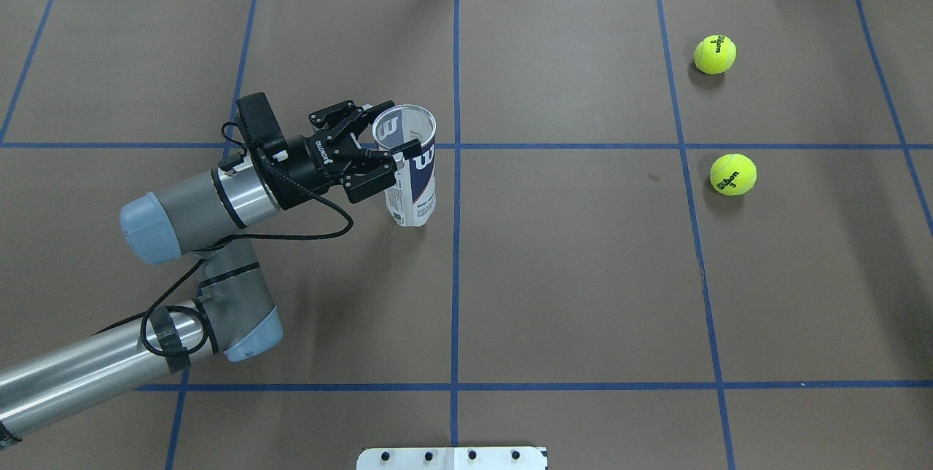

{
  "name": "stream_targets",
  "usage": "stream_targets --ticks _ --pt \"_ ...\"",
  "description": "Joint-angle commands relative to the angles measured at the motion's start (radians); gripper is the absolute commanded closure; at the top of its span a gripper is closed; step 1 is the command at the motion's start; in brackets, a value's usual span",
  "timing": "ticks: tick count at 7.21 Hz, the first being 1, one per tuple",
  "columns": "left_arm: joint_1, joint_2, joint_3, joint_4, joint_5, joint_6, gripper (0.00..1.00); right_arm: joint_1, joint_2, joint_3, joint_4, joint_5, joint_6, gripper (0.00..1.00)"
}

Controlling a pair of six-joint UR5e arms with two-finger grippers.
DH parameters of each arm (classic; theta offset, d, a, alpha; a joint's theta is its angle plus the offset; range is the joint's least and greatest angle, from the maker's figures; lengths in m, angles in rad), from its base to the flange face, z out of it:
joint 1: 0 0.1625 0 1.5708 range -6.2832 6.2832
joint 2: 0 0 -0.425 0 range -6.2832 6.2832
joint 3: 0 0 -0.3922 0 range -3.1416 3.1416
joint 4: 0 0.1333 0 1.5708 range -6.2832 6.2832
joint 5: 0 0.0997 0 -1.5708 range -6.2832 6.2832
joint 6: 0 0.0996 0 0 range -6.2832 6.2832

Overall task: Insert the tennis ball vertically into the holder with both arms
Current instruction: 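Lower the upright can onto the table with the left gripper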

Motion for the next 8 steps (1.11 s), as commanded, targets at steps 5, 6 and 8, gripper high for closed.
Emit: stream_targets --ticks 5,6,8 --pt "0.03 -0.003 0.018 -0.043 0.003 0.051 0.4 0.0 0.002 -0.001 0.0 0.001 0.0 0.01" --pt "0.03 -0.001 0.018 -0.052 0.017 0.051 0.4 0.0 0.002 0.001 0.0 0.001 0.0 0.01" --pt "0.032 -0.001 0.019 -0.06 0.02 0.051 0.4 0.0 0.002 0.001 0.0 0.001 0.0 0.01"
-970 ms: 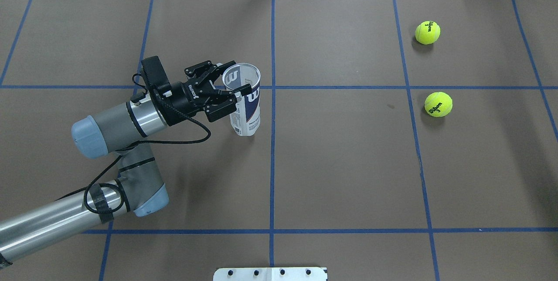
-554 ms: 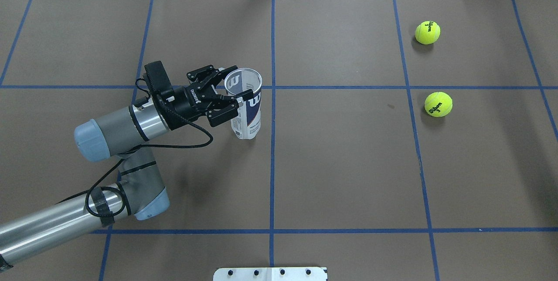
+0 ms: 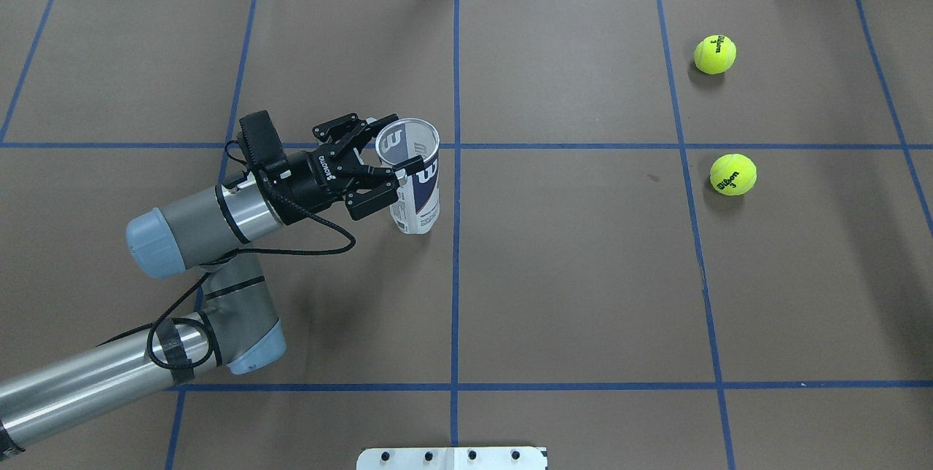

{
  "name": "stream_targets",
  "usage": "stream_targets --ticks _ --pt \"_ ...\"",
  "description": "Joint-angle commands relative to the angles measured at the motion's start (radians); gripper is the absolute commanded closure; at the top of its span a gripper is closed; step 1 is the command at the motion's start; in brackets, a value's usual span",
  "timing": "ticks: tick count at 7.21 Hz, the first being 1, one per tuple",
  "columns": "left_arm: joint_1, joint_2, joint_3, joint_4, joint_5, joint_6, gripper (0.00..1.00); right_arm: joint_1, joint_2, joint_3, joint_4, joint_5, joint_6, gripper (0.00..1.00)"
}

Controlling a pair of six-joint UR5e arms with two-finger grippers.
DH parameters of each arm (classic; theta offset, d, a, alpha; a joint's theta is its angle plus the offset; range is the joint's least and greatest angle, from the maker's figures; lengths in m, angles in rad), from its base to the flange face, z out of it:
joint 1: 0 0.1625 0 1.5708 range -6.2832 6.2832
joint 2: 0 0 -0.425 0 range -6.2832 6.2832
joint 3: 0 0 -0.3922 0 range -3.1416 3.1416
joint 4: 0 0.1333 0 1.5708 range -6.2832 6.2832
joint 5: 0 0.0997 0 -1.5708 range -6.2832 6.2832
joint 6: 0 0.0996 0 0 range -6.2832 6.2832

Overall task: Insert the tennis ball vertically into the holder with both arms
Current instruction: 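Lower the upright can onto the table with the left gripper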

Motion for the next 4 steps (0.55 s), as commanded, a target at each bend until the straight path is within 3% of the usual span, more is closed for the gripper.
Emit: stream_targets --ticks 1,4 --pt "0.01 0.0 0.004 -0.006 0.004 0.0 0.4 0.003 0.0 -0.001 0.0 0.0 0.0 0.01" --pt "0.04 -0.001 0.037 -0.058 0.059 0.0 0.39 0.0 0.0 -0.003 0.0 0.0 0.0 0.01"
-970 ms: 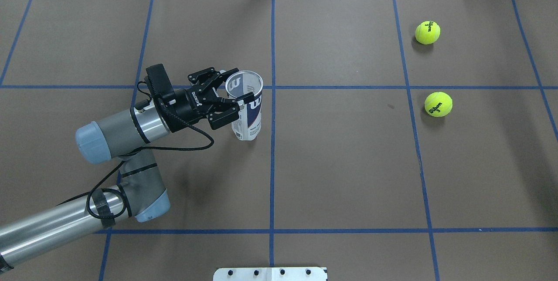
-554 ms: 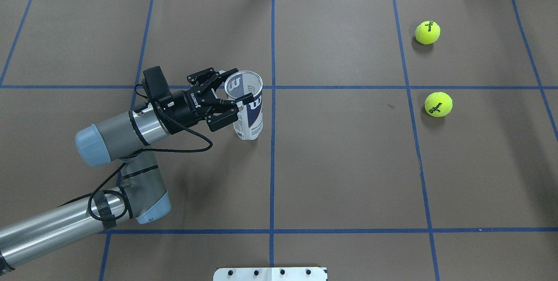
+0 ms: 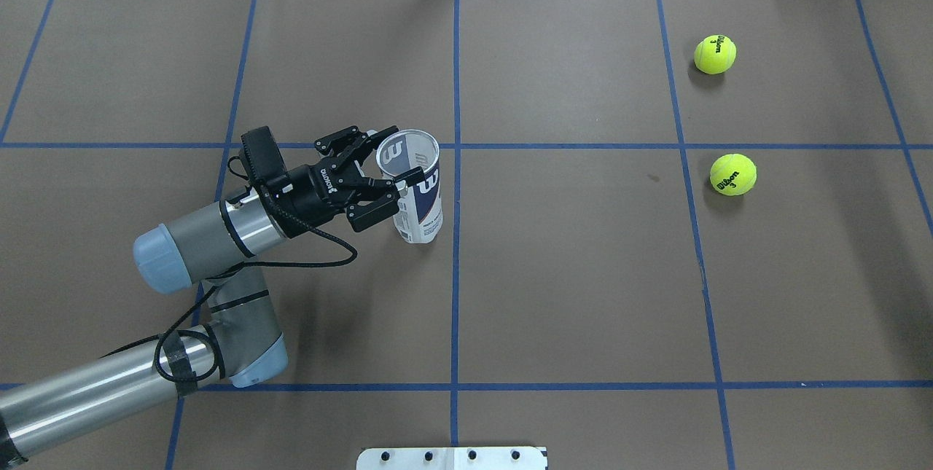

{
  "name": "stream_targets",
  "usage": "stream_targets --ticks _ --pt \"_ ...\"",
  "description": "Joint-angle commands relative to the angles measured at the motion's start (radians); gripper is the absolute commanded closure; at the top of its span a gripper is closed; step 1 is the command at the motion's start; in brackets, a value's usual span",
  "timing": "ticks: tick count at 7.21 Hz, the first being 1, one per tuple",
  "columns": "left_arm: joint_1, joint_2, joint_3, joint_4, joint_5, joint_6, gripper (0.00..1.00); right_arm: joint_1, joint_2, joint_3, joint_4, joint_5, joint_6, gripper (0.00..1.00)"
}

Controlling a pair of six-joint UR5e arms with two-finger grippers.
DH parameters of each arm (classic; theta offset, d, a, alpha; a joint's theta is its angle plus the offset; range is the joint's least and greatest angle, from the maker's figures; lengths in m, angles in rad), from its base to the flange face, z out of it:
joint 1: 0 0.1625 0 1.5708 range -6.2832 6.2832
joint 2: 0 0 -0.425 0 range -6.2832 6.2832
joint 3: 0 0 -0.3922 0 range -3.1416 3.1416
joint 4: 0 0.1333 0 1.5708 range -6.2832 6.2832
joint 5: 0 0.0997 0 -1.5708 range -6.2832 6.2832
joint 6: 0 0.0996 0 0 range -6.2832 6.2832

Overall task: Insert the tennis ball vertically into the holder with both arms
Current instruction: 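Lower the upright can onto the table with the left gripper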

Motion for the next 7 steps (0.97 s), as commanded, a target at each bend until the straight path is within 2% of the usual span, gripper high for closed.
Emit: stream_targets --ticks 1,2,3,7 --pt "0.005 0.0 0.004 -0.01 0.012 0.0 0.38 0.003 0.002 0.001 0.0 0.001 0.0 0.01" --pt "0.005 -0.002 0.003 -0.007 0.012 0.0 0.27 0.0 0.0 0.002 0.0 0.001 0.0 0.01" --pt "0.004 0.0 0.003 -0.002 0.014 0.002 0.01 0.003 0.0 0.002 0.0 0.001 0.0 0.01" --pt "0.005 -0.002 -0.002 -0.001 0.011 0.0 0.01 0.003 -0.002 0.004 0.0 0.002 0.0 0.01"
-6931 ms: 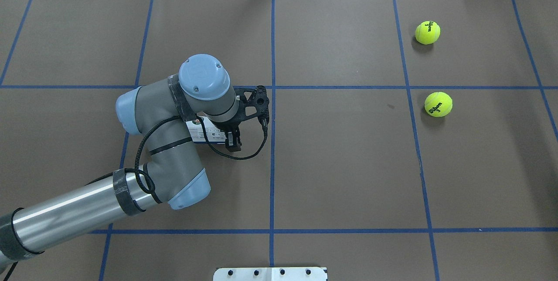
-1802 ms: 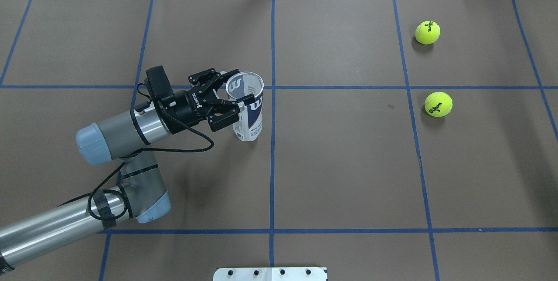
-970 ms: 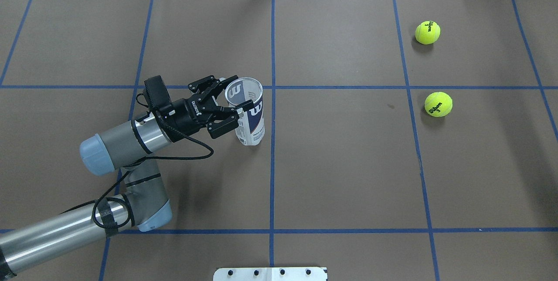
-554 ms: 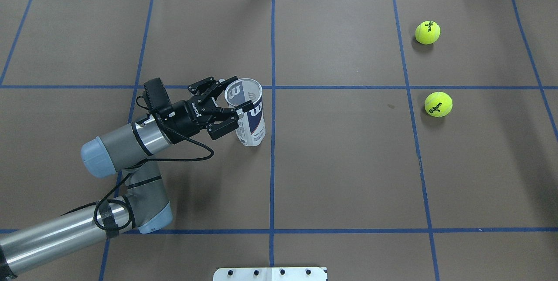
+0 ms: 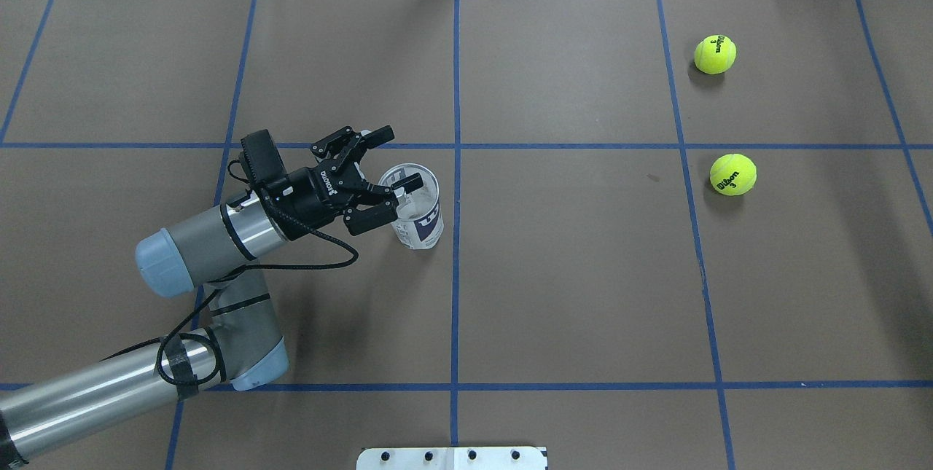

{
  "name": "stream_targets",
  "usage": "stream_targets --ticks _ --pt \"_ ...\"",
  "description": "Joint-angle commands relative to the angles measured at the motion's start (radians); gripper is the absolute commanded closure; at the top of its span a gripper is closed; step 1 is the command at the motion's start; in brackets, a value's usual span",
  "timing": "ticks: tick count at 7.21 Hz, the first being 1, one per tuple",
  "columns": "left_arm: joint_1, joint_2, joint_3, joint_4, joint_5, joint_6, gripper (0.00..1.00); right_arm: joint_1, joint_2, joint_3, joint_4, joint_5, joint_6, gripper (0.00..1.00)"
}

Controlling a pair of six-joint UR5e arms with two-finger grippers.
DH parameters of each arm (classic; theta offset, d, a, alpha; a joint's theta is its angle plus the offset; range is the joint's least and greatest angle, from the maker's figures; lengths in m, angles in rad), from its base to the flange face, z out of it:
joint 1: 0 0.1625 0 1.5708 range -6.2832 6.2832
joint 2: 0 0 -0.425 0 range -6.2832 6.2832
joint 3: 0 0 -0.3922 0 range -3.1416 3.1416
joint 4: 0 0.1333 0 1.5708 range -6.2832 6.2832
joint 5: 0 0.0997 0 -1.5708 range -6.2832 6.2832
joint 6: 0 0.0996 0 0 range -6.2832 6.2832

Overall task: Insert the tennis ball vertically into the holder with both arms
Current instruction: 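Lower the upright can onto the table with the left gripper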

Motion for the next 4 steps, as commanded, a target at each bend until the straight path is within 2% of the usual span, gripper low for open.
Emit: stream_targets --ticks 1,4 --pt "0.001 0.0 -0.003 0.002 -0.002 -0.001 0.01 0.0 -0.001 0.001 0.001 0.0 0.0 0.01" --pt "-0.008 0.012 -0.052 0.004 -0.008 -0.004 0.01 0.0 0.001 0.0 -0.001 0.0 0.0 0.01"
